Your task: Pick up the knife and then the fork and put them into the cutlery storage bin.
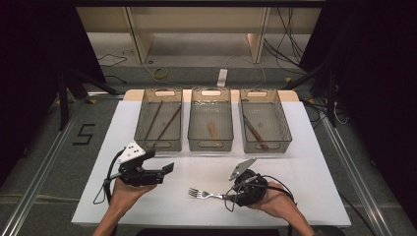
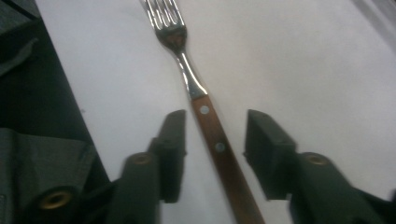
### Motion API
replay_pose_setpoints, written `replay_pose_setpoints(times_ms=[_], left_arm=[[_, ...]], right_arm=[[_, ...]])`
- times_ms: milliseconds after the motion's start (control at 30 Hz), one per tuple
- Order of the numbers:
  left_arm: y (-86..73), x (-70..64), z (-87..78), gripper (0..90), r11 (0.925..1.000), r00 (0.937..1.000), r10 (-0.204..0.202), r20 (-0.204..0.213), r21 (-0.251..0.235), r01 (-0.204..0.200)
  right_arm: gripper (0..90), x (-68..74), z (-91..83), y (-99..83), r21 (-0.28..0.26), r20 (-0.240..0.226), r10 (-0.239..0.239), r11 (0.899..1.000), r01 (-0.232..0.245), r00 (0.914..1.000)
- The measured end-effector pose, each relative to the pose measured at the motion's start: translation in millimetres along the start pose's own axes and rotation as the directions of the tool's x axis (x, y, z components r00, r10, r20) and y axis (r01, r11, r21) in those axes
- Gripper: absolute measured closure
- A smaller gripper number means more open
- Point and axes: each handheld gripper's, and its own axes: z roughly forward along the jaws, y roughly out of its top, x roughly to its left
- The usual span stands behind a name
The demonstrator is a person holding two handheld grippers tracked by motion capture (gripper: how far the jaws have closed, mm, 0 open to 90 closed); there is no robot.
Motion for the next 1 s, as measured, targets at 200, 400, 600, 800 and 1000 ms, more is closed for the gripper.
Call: replay_pose_setpoints(times_ms=[200, 400, 600, 800, 1000], left_arm=[[0.0, 0.3, 0.0, 13.6, 1.0, 1.0, -0.002, 0.0, 0.001, 0.002], [0.0, 0.4, -0.4, 13.6, 1.0, 1.0, -0.003, -0.002, 0.001, 0.003], [0.0, 0.4, -0.3, 13.6, 1.0, 1.0, -0.003, -0.002, 0.001, 0.003], [0.0, 0.2, -0.4, 13.6, 1.0, 1.0, -0.003, -0.002, -0.001, 0.003], [0.1, 0.9, -0.8, 13.6, 1.0, 1.0, -0.005, 0.006, -0.003, 0.005]], right_arm=[[43.0, -4.9, 6.5, 6.4, 0.05, 0.005, -0.017, 0.999, 0.017, 0.9998], [43.4, -6.6, 17.5, 9.3, 0.096, 0.011, -0.039, 0.995, 0.038, 0.9992], [48.1, -6.2, 23.0, 8.7, 0.13, 0.015, -0.056, 0.99, 0.054, 0.9983], [55.9, -5.5, 26.8, 8.6, 0.159, 0.008, -0.066, 0.985, 0.064, 0.9978], [61.7, -5.0, 28.6, 8.5, 0.18, -0.001, -0.084, 0.98, 0.083, 0.9964]])
